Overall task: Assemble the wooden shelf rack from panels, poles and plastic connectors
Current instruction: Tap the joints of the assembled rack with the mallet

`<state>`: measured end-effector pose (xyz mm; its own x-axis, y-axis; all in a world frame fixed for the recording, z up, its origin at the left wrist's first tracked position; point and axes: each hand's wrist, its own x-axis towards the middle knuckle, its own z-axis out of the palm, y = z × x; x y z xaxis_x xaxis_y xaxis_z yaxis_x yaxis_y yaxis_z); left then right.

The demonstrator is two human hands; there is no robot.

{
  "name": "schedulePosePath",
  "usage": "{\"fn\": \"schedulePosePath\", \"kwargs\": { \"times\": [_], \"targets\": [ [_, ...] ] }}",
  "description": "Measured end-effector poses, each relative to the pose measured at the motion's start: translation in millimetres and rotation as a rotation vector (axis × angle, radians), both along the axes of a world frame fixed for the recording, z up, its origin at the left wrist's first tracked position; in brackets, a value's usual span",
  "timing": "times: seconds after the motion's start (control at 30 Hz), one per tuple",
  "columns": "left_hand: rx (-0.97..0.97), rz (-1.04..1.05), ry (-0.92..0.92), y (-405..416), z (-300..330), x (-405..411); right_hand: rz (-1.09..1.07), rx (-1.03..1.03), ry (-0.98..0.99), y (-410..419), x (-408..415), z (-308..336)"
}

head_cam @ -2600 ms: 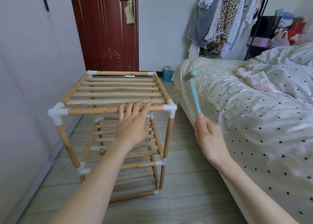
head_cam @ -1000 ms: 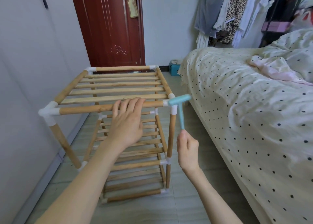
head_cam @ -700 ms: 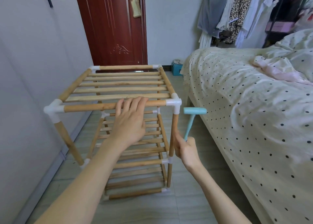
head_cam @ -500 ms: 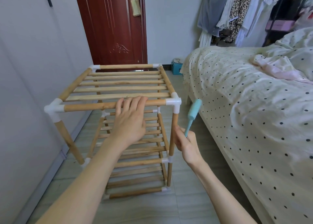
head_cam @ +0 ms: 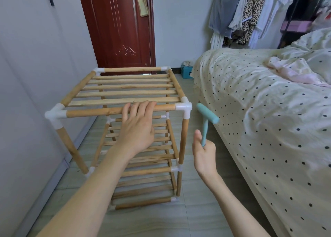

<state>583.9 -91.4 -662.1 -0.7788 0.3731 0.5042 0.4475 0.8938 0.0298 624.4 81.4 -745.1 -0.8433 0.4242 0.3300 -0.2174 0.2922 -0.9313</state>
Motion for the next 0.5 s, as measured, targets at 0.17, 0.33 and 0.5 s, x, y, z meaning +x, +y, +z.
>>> {"fn": "schedulePosePath", "kwargs": {
  "times": [0.17,0.33,0.5],
  "targets": [
    [-0.001,0.005,-0.013,0,0,0,-0.097,0.049,-0.255,0,-8,6],
    [0.002,-0.003,-0.008,1,0,-1,-0.130,0.052,-0.174,3,-6,12],
    [0.007,0.003,-0.017,0,2,-1,-0.031,-0.615,-0.146,28,3,18]
  ]
}}
